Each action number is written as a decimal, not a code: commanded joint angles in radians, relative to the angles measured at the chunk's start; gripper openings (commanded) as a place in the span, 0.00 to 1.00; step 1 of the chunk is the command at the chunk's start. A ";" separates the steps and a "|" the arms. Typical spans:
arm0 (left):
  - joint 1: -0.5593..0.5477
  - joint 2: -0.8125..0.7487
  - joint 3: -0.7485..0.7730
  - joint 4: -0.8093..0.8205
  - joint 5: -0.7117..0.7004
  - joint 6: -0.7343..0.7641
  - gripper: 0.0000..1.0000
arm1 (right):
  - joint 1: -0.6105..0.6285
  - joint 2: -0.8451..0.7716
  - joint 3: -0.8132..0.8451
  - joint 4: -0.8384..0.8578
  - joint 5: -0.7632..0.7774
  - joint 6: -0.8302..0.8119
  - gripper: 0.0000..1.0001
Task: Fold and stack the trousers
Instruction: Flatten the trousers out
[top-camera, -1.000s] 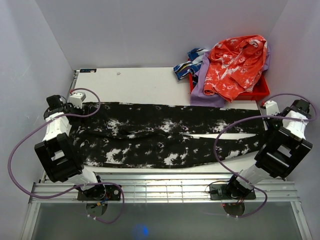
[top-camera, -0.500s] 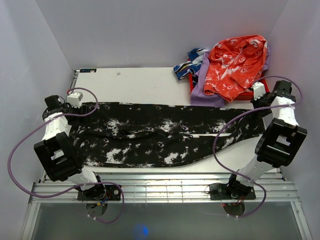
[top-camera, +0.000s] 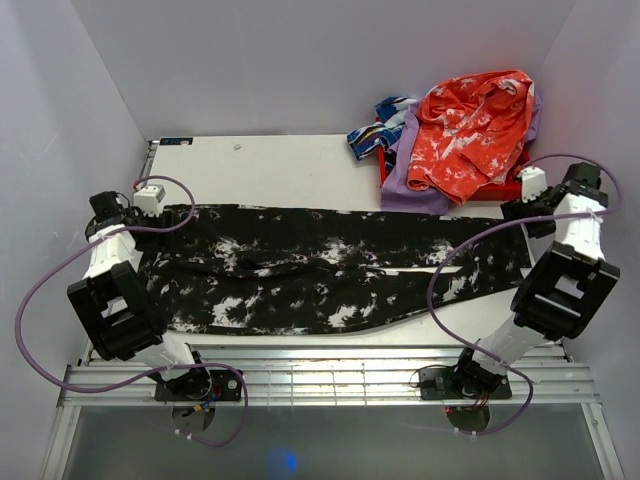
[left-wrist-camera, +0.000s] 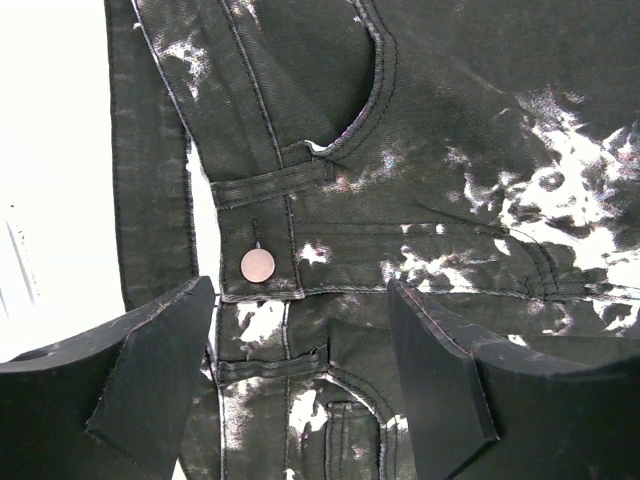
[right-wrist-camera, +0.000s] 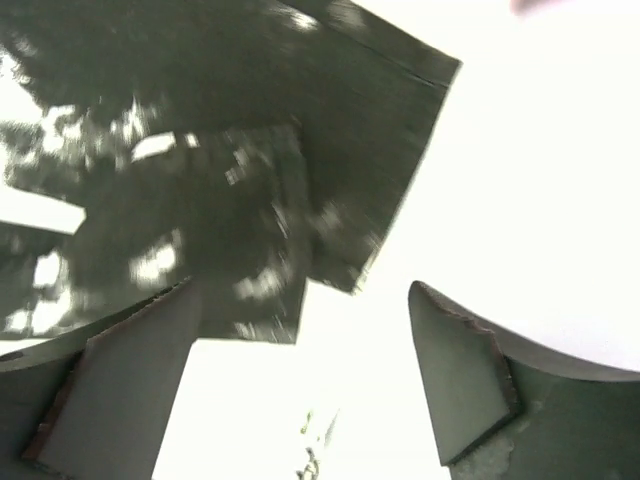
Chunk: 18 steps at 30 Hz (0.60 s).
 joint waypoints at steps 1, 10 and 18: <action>0.003 -0.021 0.010 0.005 0.030 -0.001 0.80 | -0.070 -0.130 0.012 -0.177 -0.098 -0.087 0.85; 0.003 -0.026 -0.002 0.004 0.044 -0.012 0.80 | -0.124 -0.116 -0.181 -0.108 -0.052 -0.097 0.64; 0.003 -0.037 -0.019 0.004 0.025 0.011 0.80 | -0.140 -0.015 -0.255 0.088 0.007 -0.048 0.61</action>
